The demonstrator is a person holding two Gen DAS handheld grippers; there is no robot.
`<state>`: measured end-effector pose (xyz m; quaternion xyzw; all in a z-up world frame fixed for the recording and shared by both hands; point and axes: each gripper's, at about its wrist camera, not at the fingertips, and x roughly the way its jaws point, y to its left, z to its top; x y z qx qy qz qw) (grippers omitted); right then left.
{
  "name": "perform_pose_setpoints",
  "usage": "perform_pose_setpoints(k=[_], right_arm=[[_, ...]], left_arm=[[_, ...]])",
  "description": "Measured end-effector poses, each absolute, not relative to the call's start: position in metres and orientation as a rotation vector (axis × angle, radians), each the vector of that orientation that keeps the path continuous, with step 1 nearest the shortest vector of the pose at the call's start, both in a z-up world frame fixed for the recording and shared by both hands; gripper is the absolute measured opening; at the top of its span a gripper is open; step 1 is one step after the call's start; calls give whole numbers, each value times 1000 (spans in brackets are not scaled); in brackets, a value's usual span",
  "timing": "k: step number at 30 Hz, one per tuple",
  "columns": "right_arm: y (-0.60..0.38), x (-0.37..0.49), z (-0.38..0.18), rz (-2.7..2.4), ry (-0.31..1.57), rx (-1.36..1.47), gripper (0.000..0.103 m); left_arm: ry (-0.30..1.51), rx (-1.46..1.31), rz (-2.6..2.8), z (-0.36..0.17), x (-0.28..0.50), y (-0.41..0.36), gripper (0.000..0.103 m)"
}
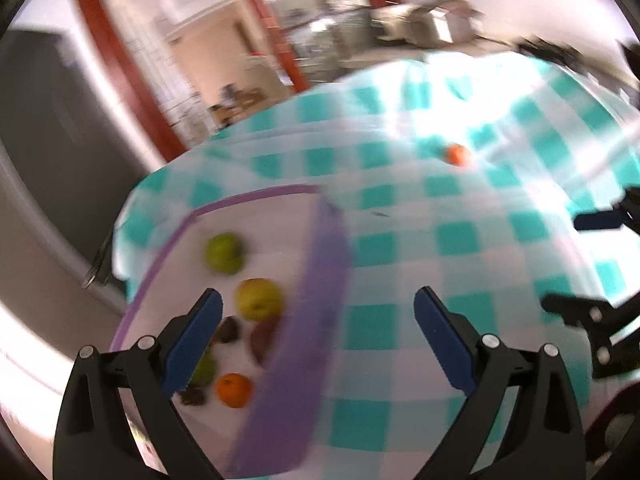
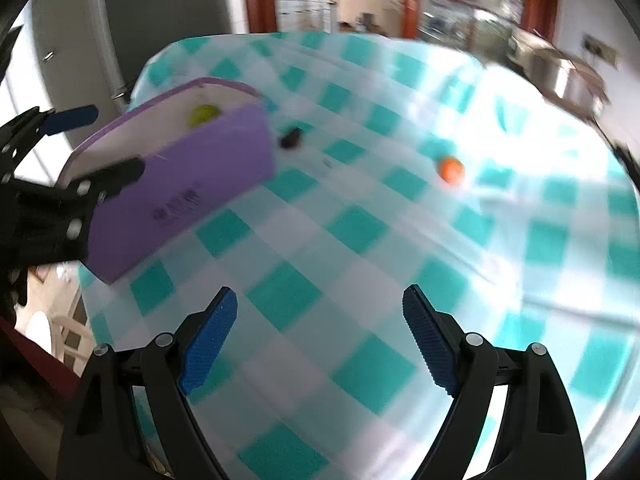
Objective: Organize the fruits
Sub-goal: 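Grasp the last dark fruit with the left tool while the right tool grasps the last orange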
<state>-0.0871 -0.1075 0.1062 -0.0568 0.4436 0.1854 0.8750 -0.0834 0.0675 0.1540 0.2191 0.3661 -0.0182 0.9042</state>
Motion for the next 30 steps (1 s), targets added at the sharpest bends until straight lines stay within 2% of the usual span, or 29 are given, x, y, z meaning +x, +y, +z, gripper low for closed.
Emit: perform_pose_setpoints(k=[7,11,15,19,24,27,29,30], right_arm=[[-148,-97,78,305,997,-11,82],[-152,-87,66,272,1030,18,82],[-148,-72,61,271,1048,-7,82],[-154,-46,66,214,1046,4,82],[-147,-18,59,186,1078,17,82],[-135,-10,50,201,1112,1,82],[-130,-8,44,205,1135,2,82],[-127,-5,38,201,1151,9,82]], left_arm=[[826,598,-242,124,-96,13,97],[882,577,-272,122,-75,5,97],[980,449,-267,126,-17,2,97],[1140,339,-258,127,72,-4,97],[1336,327,-266,116,178,7,97],[1473,343,-265,92,231,32,94],[1560,318,-270,72,255,50,78],[1597,290,-279,63,265,59,75]])
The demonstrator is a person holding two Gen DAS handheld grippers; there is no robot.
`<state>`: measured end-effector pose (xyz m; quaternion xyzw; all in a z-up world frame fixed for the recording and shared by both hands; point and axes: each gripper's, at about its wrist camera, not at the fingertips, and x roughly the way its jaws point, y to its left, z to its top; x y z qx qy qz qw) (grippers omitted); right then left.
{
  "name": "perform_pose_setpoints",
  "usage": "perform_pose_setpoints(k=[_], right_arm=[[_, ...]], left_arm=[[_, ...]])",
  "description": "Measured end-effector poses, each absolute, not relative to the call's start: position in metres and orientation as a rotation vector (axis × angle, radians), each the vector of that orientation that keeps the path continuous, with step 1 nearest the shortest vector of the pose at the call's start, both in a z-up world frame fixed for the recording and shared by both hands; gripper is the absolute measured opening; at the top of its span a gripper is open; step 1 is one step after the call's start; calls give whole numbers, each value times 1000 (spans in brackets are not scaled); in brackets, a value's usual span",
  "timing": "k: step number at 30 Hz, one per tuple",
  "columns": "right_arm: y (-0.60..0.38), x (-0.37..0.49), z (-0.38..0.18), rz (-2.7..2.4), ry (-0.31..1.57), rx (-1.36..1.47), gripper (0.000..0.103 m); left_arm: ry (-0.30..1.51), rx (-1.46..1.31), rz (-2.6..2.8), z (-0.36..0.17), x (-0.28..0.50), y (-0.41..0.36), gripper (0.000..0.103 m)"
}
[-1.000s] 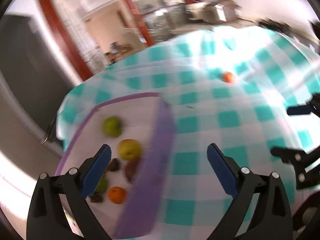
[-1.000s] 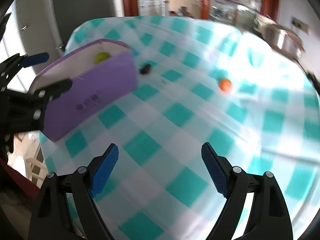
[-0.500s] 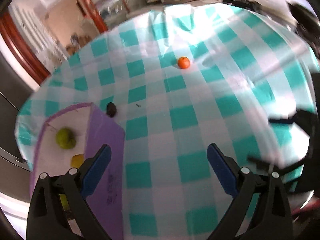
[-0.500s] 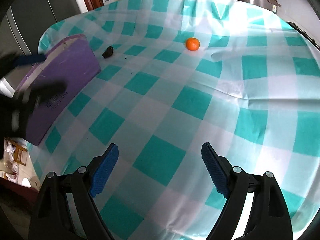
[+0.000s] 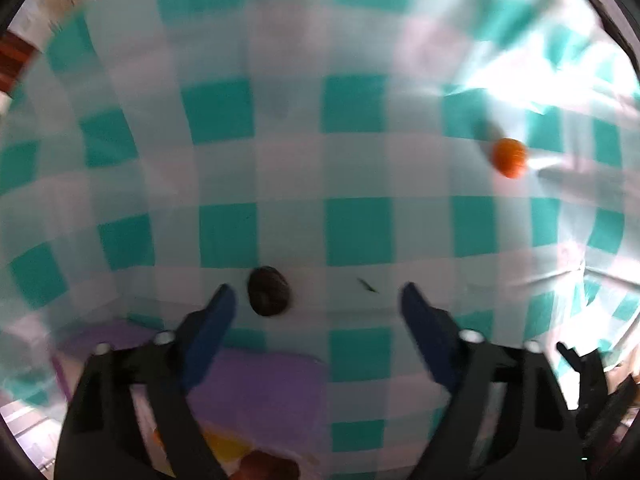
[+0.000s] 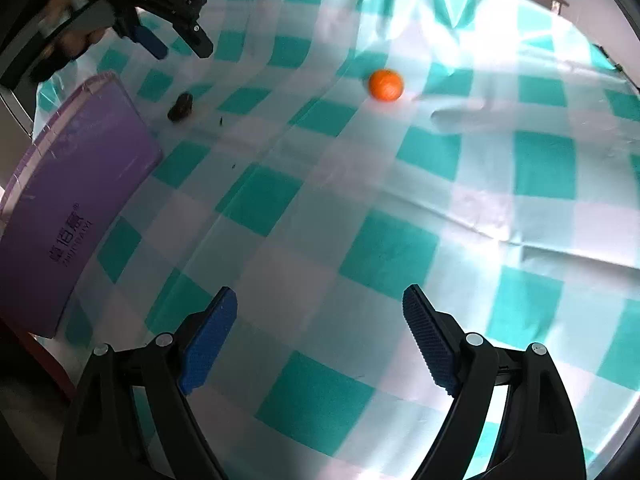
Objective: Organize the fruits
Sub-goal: 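Grasp the last dark fruit with the left tool while the right tool grasps the last orange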
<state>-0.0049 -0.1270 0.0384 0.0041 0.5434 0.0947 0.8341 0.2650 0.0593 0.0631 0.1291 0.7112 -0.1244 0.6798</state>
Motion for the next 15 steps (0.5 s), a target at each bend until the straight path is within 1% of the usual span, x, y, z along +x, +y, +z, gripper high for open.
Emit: perform_pose_setpoints(k=[1,4,7,8,12,13,15], right_arm=[[-126,-4,36,197,1159,13,82],[-124,4,30,176,1175,40,82],[-125,15,31,155,1166,71,82],[-125,18,32,151,1162,82,82],[-125,43,38,135,1133,132,82],[-125,50,39,134,1125,139,82],[-125,69,43,123,1104,146,82]], left_arm=[[1644,265,-287,51,275,69,69],[1743,265,-330,24,285,79,68],[1794,302,-353,4,286,82,68],[1802,301,-357,0,287,84,62],[1835,284,-376,-8,294,86,48],[1846,319,-384,-11,292,84,40],[1845,345,-398,-11,292,83,38]])
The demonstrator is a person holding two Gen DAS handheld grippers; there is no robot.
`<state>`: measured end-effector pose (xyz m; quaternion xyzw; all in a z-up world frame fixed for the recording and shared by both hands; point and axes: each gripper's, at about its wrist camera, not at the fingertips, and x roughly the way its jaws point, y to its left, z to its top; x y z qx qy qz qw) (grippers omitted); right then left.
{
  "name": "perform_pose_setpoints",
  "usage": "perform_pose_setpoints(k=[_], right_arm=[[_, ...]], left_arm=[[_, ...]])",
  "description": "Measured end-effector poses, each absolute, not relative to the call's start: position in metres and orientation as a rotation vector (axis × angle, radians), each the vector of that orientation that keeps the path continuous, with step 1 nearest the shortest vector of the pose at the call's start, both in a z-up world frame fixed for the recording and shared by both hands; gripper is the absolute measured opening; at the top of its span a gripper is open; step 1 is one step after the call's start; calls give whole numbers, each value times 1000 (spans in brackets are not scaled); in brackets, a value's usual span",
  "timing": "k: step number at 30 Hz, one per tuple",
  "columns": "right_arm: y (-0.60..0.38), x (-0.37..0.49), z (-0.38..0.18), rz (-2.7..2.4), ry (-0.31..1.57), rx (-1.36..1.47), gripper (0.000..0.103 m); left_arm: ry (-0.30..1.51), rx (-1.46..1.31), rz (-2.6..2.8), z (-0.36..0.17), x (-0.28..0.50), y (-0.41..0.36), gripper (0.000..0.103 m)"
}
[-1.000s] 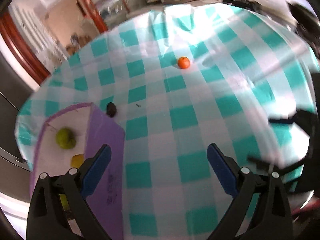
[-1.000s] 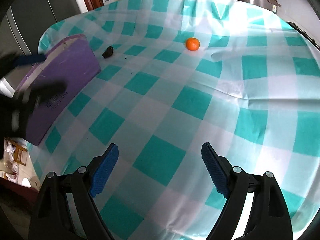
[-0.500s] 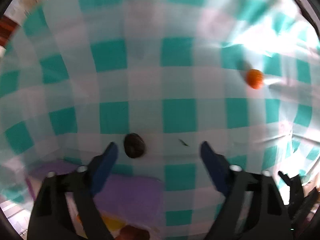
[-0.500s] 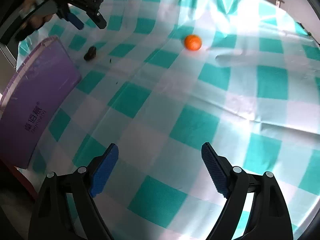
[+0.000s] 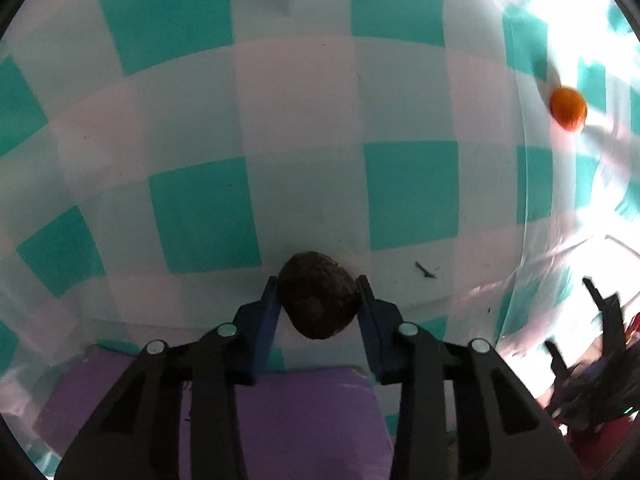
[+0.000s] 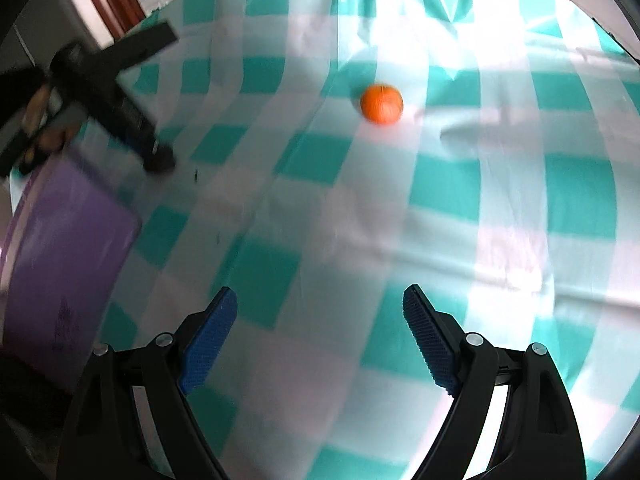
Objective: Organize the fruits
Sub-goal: 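Grasp the last dark fruit with the left tool while the right tool grasps the last orange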
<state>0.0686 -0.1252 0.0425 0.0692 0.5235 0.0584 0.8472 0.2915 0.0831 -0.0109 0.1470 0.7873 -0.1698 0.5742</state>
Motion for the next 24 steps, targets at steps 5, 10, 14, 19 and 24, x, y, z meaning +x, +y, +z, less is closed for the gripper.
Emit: perform_pose_setpoints(k=[5,10,14,19,24], right_arm=[[-143,131,47,35,1051,169,82],[-155,191,40,-39,1061,143,82],[-148,226,29,-51,1093,60,78],[-142,233,16,-68,1145,24,38],[-146,200,30,-65,1090,73,37]], left_arm=[[1796,311,-389,-4,300,88,38],[1813,261,-399,-1,304,92,38],[1831,193,-397,2,310,99,45],[1833,164,-383,10,318,109,45],[1796,205,-366,14,315,95,38]])
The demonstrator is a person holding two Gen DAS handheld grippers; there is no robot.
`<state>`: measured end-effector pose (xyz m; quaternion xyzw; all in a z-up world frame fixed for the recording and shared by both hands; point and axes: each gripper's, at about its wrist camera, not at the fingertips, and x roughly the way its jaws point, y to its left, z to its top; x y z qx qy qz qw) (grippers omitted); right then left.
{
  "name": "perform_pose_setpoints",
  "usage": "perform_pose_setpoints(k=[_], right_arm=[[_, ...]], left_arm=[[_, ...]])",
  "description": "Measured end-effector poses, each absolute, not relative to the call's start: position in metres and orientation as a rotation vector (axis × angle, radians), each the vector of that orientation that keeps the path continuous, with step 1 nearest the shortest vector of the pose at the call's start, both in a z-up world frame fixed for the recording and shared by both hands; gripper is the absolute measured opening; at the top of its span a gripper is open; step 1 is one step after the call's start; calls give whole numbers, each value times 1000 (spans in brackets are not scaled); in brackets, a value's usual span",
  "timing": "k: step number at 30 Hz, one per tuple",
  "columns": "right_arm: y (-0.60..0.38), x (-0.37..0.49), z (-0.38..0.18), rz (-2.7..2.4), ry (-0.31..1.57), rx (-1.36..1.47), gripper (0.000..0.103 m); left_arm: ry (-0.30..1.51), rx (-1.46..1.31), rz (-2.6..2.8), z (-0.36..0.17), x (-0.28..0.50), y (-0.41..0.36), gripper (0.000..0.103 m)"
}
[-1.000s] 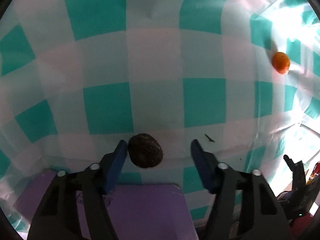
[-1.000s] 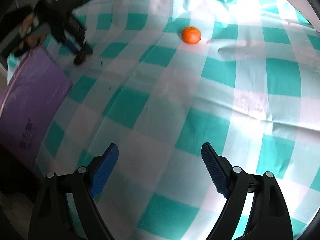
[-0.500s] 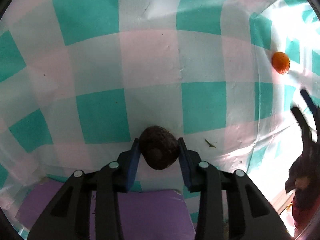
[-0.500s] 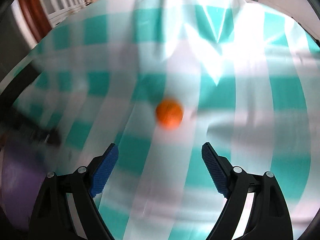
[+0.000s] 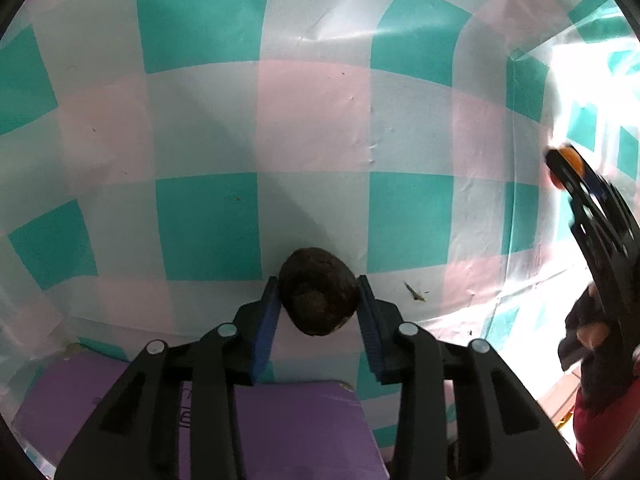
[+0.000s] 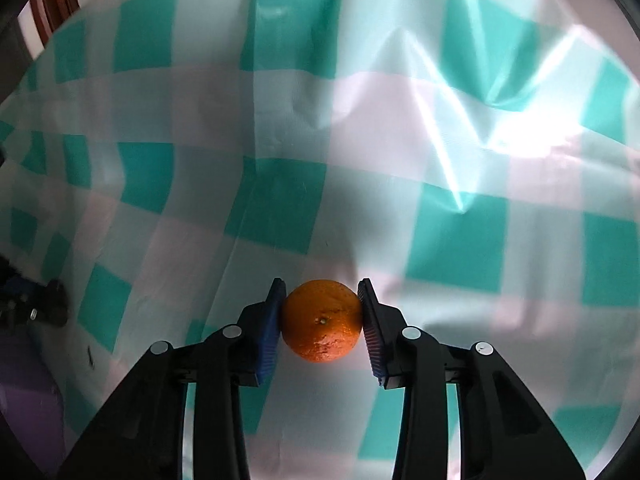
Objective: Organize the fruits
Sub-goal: 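Grasp the last dark fruit with the left tool while the right tool grasps the last orange, then carry the dark fruit and orange with both tools over the white box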
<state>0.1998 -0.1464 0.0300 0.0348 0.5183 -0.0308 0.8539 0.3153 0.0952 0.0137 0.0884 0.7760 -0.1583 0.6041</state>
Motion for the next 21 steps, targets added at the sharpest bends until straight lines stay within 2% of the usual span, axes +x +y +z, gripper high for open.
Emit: perform_pose_setpoints(k=[8,12,16,21], right_arm=[[-164,120,53,-24,1065,171,37],[-174,82,62,-11,1062,172,37],[-179,50,75,5,1036,170,37],[-185,19,88,56,998,148,37]], left_arm=[[1656,211,-344,50,314,92,37],[1491,188,-384,100,294,78,37],[1243,132,-393,157,235,55,37],[1073,63,-359,163,123,35,38]])
